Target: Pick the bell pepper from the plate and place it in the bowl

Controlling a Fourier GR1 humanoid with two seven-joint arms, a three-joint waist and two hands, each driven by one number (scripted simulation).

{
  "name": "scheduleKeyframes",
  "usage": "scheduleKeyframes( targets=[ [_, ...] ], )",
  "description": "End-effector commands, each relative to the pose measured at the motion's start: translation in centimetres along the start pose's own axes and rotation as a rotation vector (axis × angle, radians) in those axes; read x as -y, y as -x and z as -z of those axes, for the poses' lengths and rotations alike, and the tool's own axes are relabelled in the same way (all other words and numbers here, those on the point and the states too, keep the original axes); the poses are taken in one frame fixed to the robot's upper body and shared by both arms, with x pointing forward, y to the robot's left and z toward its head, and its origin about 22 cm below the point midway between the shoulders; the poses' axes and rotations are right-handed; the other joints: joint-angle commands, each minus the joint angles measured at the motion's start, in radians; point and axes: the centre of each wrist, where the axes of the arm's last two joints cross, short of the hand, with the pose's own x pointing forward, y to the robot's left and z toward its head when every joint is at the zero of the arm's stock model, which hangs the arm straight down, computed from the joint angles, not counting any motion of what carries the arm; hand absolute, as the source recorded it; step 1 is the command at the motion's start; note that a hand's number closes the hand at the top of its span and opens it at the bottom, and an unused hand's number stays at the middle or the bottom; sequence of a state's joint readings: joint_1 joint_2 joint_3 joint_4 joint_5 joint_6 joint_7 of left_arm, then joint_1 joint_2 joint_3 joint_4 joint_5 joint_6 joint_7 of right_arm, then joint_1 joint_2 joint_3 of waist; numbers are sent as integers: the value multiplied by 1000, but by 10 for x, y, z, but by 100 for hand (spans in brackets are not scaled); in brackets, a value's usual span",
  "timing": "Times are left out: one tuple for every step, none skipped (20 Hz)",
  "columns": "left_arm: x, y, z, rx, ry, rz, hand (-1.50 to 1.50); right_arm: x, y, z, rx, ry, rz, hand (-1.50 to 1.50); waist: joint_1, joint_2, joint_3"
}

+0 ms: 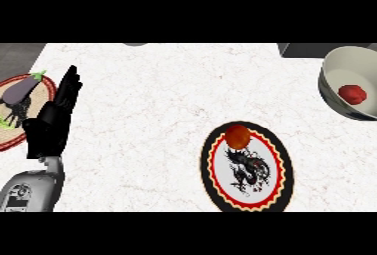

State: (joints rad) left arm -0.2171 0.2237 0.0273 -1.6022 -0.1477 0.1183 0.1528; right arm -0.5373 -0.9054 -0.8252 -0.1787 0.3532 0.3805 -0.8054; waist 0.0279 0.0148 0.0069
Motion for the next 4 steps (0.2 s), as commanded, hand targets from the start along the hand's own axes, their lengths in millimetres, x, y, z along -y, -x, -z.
scheduleKeyframes(
  targets=[
    [0,-24,-3,6,-9,5,0,9,1,-8,72,-67,57,-150,1,-7,0],
    [-6,-10,10,0,-16,8,0,6,14,-21,63,-57,69,-150,-9,-2,0],
    [1,8,-8,-3,-7,10,0,6,15,-23,65,-65,58,-150,-2,-2,0],
    [0,-8,5,-16,1,-5,0,0,19,-23,75,-54,63,-150,-9,-5,-1]
  ],
)
